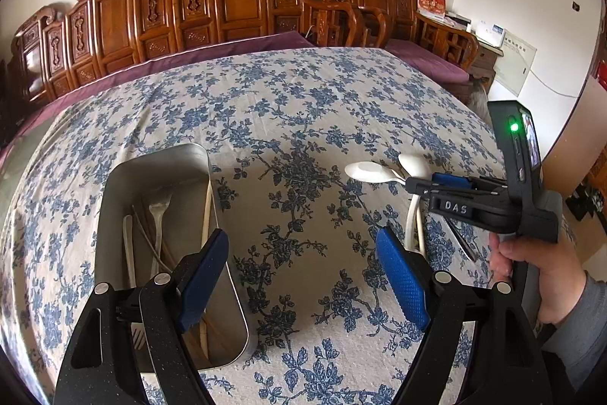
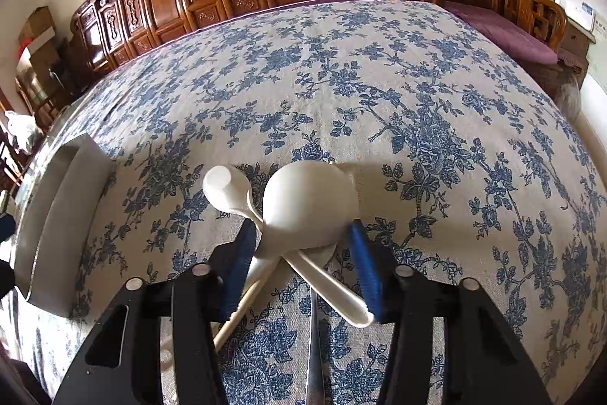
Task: Organize utensils
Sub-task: 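Grasp a white plastic spoon with the right gripper and lift it, then grasp another white plastic spoon with the left gripper while the right holds its spoon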
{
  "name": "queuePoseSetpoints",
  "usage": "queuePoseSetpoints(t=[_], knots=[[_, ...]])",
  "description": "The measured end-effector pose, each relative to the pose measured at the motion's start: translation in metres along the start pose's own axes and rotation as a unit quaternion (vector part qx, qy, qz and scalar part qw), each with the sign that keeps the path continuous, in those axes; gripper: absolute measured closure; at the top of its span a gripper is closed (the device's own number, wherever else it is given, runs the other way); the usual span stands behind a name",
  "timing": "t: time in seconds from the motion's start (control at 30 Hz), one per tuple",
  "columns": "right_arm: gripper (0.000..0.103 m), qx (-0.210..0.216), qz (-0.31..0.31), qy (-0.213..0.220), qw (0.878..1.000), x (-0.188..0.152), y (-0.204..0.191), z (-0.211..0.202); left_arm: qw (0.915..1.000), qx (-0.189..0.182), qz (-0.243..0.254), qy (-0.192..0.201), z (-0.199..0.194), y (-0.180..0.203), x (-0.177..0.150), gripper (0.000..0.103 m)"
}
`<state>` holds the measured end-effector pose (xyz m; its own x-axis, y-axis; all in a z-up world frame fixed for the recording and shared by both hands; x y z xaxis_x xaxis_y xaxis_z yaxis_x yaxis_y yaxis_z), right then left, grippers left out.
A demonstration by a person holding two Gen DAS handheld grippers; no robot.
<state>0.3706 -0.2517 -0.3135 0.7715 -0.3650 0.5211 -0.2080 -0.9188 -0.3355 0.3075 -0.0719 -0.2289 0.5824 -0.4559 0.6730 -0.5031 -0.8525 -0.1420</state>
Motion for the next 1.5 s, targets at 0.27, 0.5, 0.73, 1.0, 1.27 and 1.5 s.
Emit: queuePoseSetpoints(t=[0.27, 0.5, 0.73, 1.0, 1.27, 1.5], knots=[[0.081, 0.006, 0.003, -0.008, 1.000, -0.002, 0.006, -0.006, 1.0000, 0.001, 0.007, -0.006, 0.003, 0.004, -0.002, 0.026], [0.089, -0.001, 0.015, -0.012, 1.000, -0.001, 0.020, -0.009, 0.9999, 0.001, 0.011, -0.008, 0.004, 0.006, -0.002, 0.026], [0.099, 0.026, 0.003, 0.002, 1.000, 0.005, 0.009, -0.024, 0.9998, 0.002, 0.017, -0.011, 0.006, 0.011, -0.004, 0.026], [0.099, 0.054, -0.007, 0.029, 0.998, 0.022, 0.013, -0.056, 0.9996, 0.006, 0.023, -0.017, 0.010, 0.026, -0.007, 0.026], [0.099, 0.026, -0.026, 0.040, 0.999, 0.031, 0.043, -0.066, 0.9996, 0.000, 0.004, -0.027, 0.016, 0.043, 0.002, 0.026], [0.099, 0.005, -0.034, 0.039, 0.999, 0.032, 0.066, -0.066, 0.9989, -0.012, 0.004, -0.044, 0.036, 0.077, 0.011, 0.026]])
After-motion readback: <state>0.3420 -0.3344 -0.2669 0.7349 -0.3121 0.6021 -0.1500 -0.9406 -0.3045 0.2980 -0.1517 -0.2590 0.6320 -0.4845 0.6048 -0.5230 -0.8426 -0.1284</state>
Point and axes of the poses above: each gripper's, at about its wrist camera, not at the fingertips, and z roughly the way its jaws point, y to its right, x to its top, the point moved 8 cm from there along z, roughly the way its jaws point, and after that the axes turned 15 degrees about z, right-handed, at the moved point
